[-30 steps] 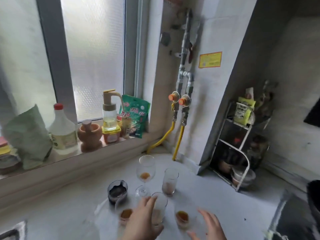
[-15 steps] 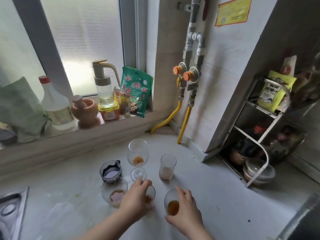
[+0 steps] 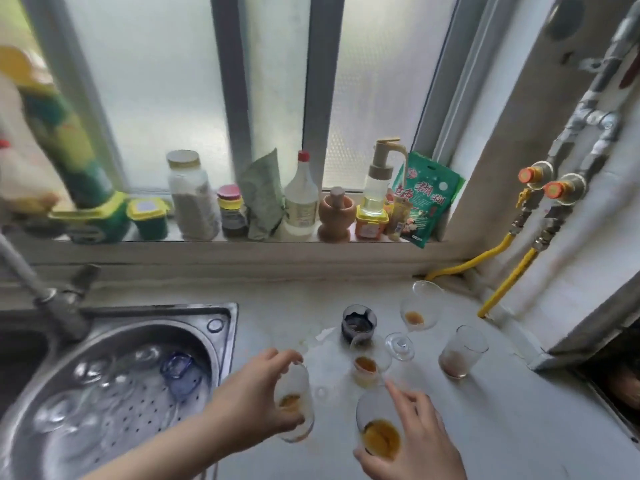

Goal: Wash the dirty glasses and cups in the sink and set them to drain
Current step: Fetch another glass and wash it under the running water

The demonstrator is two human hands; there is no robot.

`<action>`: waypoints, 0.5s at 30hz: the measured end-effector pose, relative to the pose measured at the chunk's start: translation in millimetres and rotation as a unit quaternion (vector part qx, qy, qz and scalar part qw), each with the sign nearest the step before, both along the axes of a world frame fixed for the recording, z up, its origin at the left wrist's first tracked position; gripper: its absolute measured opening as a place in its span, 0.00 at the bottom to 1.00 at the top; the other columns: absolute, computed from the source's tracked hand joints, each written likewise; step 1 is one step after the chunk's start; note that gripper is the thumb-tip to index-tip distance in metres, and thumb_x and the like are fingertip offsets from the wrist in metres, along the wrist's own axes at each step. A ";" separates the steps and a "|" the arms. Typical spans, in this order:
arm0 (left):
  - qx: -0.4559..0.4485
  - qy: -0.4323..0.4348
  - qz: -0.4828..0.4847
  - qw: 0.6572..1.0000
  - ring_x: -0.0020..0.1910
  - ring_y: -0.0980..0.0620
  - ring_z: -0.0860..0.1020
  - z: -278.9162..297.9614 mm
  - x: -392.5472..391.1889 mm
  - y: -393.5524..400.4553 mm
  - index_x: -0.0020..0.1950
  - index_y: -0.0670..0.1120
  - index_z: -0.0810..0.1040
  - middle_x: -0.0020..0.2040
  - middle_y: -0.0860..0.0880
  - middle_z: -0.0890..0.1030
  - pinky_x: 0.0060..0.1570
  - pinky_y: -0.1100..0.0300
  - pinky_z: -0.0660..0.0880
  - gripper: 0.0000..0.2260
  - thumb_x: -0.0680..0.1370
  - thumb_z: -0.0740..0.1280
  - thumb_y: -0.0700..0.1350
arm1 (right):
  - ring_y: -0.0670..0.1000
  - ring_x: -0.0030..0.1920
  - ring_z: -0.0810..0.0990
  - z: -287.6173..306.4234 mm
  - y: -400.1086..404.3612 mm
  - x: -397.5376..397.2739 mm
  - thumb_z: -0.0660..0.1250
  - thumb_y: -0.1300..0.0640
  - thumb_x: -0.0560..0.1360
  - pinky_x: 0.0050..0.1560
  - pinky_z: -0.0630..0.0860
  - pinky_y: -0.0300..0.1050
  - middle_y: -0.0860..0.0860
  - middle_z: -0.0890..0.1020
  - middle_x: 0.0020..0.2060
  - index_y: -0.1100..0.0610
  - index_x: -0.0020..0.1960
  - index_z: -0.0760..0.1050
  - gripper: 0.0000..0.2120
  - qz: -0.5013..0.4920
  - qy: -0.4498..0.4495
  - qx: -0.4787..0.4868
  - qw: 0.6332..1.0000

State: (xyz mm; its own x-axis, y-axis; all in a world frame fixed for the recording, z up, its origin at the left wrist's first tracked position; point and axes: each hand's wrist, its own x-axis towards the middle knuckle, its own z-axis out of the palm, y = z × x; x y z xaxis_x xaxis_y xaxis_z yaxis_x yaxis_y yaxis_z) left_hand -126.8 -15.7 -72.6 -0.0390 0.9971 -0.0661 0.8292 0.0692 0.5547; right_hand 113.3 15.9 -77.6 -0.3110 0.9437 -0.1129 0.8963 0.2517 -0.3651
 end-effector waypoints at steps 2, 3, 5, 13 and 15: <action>0.019 0.000 0.036 0.999 0.55 0.63 0.72 6.0 -42.8 -30.9 0.66 0.61 0.66 0.55 0.62 0.69 0.56 0.60 0.72 0.31 0.64 0.68 0.58 | 0.39 0.66 0.61 11.9 -16.1 -47.3 0.54 0.24 0.53 0.48 0.63 0.32 0.38 0.57 0.56 0.31 0.69 0.38 0.49 0.047 0.015 -0.005 0.999; 0.025 0.001 0.054 0.998 0.55 0.63 0.72 8.3 -64.4 -48.2 0.66 0.62 0.66 0.55 0.62 0.70 0.55 0.60 0.73 0.30 0.64 0.69 0.58 | 0.39 0.65 0.61 16.5 -25.4 -72.2 0.54 0.23 0.52 0.49 0.63 0.32 0.38 0.57 0.56 0.31 0.69 0.39 0.49 0.063 0.025 -0.006 0.998; 0.037 0.007 0.086 0.996 0.55 0.61 0.72 8.5 -109.7 -86.1 0.66 0.61 0.67 0.55 0.61 0.70 0.54 0.59 0.73 0.29 0.65 0.69 0.57 | 0.40 0.64 0.63 18.9 -50.2 -125.6 0.52 0.24 0.50 0.51 0.65 0.32 0.38 0.58 0.57 0.32 0.71 0.42 0.51 0.078 0.052 -0.001 0.996; 0.005 0.020 0.195 0.981 0.55 0.59 0.73 -7.5 -303.9 -238.8 0.65 0.61 0.69 0.52 0.61 0.70 0.53 0.59 0.73 0.29 0.64 0.69 0.56 | 0.42 0.59 0.70 -8.1 -159.3 -337.0 0.63 0.25 0.48 0.55 0.70 0.36 0.42 0.64 0.59 0.38 0.73 0.54 0.55 0.129 0.163 -0.074 0.975; -0.003 0.018 0.227 0.974 0.55 0.57 0.74 -11.8 -345.8 -267.4 0.63 0.59 0.70 0.51 0.59 0.71 0.52 0.61 0.72 0.29 0.64 0.71 0.56 | 0.41 0.62 0.69 -11.0 -178.3 -379.1 0.62 0.25 0.48 0.56 0.69 0.34 0.42 0.63 0.63 0.37 0.73 0.54 0.55 0.155 0.154 -0.085 0.972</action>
State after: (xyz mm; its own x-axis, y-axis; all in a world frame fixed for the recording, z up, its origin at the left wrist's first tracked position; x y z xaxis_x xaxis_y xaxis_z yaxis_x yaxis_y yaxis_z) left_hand -472.6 -283.2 -84.5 -0.4781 0.8761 -0.0622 0.7309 0.4361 0.5249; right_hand -265.8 -162.4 -88.6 -0.6221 0.7743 -0.1155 0.6276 0.4050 -0.6649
